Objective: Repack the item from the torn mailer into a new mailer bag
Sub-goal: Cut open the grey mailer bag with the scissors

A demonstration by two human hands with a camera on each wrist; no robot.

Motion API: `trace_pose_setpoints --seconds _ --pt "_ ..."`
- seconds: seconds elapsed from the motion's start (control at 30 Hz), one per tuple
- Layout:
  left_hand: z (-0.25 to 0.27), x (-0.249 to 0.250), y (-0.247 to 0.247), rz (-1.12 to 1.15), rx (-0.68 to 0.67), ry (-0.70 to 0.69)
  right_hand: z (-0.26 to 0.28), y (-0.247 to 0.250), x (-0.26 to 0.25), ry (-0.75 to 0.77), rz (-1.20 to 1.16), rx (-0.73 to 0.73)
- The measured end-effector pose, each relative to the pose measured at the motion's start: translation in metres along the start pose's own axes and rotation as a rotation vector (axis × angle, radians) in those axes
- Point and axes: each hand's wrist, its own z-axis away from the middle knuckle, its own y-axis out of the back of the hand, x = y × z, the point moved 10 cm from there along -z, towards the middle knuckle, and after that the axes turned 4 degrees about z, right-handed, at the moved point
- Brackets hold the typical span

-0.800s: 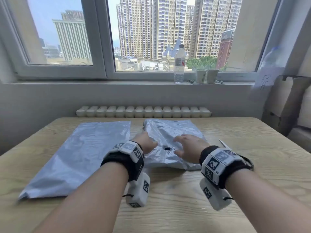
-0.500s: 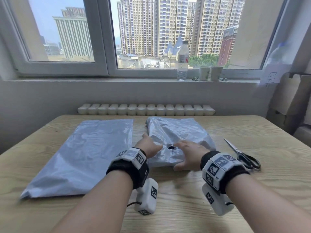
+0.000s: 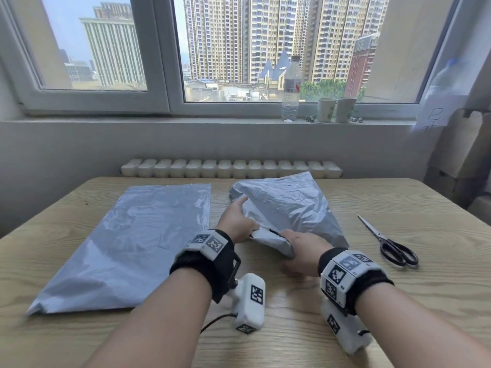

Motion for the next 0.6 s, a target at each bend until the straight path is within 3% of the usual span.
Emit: trace_pose_setpoints --seconds 0.27,0.4,0.6 --pt "0.008 0.021 0.008 0.169 -0.014 -0.032 0.016 0.045 0.026 -0.172 -0.057 0.248" --pt "0.015 0.02 0.016 0.298 -0.039 0.031 0.026 0.068 0.033 -0.183 -0.142 0.346" --pt "0.015 0.024 0.023 -0.046 -0.063 -0.065 0.046 0.108 0.031 -0.158 -0.149 0.517"
